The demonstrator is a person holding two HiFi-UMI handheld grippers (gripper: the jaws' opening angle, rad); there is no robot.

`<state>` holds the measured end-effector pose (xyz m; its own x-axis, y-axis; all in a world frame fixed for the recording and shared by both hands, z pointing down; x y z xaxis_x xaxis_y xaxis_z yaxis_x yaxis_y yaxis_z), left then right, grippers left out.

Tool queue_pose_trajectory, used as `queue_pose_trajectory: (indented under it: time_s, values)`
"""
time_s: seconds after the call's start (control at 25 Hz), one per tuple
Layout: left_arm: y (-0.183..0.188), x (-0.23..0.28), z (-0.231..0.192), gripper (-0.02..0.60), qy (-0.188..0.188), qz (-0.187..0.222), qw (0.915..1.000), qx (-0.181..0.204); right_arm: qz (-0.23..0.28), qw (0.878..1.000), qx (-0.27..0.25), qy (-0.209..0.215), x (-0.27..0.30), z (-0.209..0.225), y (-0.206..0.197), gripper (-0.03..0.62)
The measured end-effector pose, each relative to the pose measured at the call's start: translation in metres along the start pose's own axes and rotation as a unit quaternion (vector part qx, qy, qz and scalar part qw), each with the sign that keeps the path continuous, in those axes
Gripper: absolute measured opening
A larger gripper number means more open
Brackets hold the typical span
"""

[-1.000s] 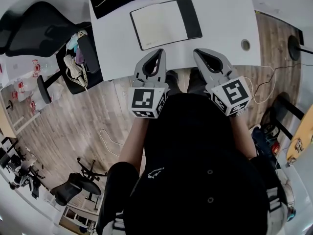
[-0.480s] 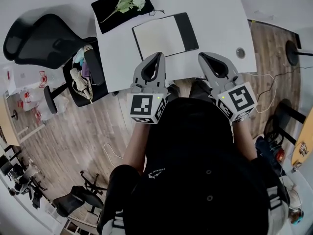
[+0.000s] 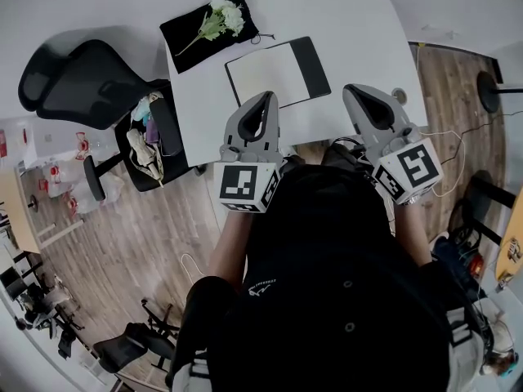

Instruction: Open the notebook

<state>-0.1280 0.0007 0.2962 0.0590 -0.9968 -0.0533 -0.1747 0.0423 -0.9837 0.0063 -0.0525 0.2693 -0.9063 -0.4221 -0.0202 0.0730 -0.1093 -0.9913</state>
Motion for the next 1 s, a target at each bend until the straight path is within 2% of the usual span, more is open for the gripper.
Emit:
queue_pose_trajectory:
  time_s: [1.0]
  values:
    - [0.049, 0.0, -0.014, 0.006, 0.034, 0.049, 0.998, 0.022, 0.053, 0.998, -0.024, 0.013, 0.0, 0.014, 0.058, 0.005]
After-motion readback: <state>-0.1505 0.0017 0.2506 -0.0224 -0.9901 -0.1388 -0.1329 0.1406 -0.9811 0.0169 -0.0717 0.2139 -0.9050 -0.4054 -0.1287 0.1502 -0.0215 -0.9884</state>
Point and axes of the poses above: the fingertips, and each gripper's own axes: x forward along the fingers, z to its right, y out of its top, the point moved 2 cm from there along -x, backward along the fingers, and after that the axes turned 13 degrees about z, right-handed, at the moved point
